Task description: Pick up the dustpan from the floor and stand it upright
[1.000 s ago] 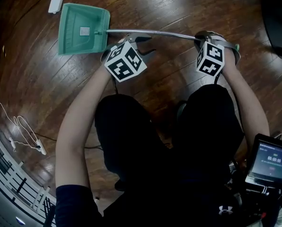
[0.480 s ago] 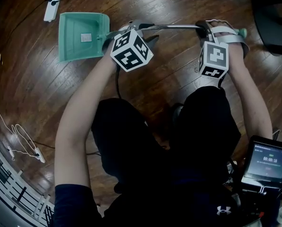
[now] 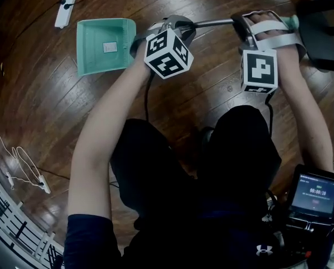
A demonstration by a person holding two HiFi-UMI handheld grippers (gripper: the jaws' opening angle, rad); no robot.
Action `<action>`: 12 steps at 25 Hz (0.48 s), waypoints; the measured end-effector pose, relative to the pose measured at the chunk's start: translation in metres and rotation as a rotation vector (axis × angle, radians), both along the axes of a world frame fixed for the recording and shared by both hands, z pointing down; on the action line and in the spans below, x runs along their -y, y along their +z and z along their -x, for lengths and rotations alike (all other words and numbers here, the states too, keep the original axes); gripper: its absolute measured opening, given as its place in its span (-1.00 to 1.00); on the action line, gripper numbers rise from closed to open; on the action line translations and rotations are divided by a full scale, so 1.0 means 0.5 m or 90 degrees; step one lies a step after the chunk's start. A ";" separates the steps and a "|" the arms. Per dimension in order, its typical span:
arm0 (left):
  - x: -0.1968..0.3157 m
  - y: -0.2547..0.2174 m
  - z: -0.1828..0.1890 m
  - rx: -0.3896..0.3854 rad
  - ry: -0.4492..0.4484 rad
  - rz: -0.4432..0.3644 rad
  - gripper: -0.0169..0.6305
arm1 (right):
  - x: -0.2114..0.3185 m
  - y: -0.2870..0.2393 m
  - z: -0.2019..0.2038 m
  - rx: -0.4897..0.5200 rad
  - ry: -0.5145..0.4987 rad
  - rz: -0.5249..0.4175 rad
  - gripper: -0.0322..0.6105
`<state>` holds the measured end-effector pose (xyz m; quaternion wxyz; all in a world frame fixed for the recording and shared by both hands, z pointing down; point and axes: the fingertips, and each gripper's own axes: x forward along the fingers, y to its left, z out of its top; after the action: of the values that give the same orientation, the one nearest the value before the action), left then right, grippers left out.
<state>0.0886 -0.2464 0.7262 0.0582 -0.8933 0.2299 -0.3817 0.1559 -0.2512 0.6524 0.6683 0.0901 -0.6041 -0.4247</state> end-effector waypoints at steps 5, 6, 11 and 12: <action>0.016 -0.024 0.009 -0.014 -0.014 -0.013 -0.59 | 0.001 -0.042 0.038 -0.016 -0.049 -0.036 -0.60; 0.019 -0.030 0.008 -0.018 -0.017 -0.015 -0.60 | 0.001 -0.049 0.042 -0.021 -0.052 -0.035 -0.60; 0.044 -0.058 0.015 -0.034 -0.054 -0.030 -0.70 | 0.026 -0.089 0.069 -0.033 -0.071 -0.078 -0.57; 0.051 -0.065 0.018 -0.042 -0.067 -0.031 -0.70 | 0.034 -0.103 0.077 -0.029 -0.072 -0.103 -0.57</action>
<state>0.0794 -0.2719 0.6938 0.0525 -0.8904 0.2873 -0.3490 0.1172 -0.2684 0.6010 0.6475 0.0997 -0.5567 -0.5109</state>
